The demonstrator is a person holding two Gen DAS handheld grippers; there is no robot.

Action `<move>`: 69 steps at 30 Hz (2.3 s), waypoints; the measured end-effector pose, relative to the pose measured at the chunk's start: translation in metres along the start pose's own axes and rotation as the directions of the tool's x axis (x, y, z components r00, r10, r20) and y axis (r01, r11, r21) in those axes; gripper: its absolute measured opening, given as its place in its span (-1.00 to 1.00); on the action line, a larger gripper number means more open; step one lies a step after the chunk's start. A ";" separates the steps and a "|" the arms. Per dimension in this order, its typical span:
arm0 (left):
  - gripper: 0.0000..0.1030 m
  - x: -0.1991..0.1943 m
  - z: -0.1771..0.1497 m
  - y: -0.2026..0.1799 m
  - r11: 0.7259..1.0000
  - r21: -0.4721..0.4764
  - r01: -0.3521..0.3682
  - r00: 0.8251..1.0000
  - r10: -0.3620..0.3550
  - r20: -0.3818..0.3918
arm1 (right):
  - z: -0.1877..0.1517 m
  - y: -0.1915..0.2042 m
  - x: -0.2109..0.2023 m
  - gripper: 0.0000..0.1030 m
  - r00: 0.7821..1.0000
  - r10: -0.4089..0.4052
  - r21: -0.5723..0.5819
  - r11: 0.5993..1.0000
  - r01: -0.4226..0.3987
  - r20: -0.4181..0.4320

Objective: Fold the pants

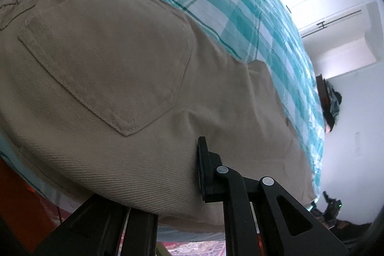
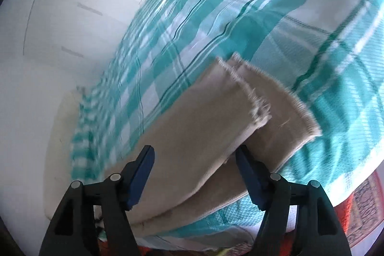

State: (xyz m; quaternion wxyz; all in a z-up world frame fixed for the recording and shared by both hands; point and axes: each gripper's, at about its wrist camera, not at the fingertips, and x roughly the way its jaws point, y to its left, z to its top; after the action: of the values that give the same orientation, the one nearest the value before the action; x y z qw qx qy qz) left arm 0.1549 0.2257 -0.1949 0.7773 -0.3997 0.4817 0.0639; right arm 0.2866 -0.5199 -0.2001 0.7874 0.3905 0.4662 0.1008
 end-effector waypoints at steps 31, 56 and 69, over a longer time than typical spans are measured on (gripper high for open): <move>-0.03 -0.089 -0.052 -0.044 0.938 0.264 -0.224 0.974 0.205 0.098 | -0.010 0.036 -0.080 0.39 0.822 -0.474 -0.223 0.805 0.550 0.316; 0.64 0.012 -0.029 -0.194 0.771 0.615 -0.167 0.984 0.164 0.062 | -0.005 0.027 0.019 0.35 0.960 -0.278 -0.338 0.907 0.253 -0.030; 0.64 0.191 -0.124 -0.370 0.493 0.868 -0.055 0.966 0.247 -0.079 | -0.004 0.031 0.026 0.36 0.956 -0.292 -0.369 0.893 0.257 -0.042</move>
State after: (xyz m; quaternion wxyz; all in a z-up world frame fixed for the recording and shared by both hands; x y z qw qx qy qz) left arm 0.3489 -0.1623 -0.1672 0.8133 0.0783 0.5556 -0.1541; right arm 0.3036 -0.4837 -0.1962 0.8284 0.1651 0.5275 0.0907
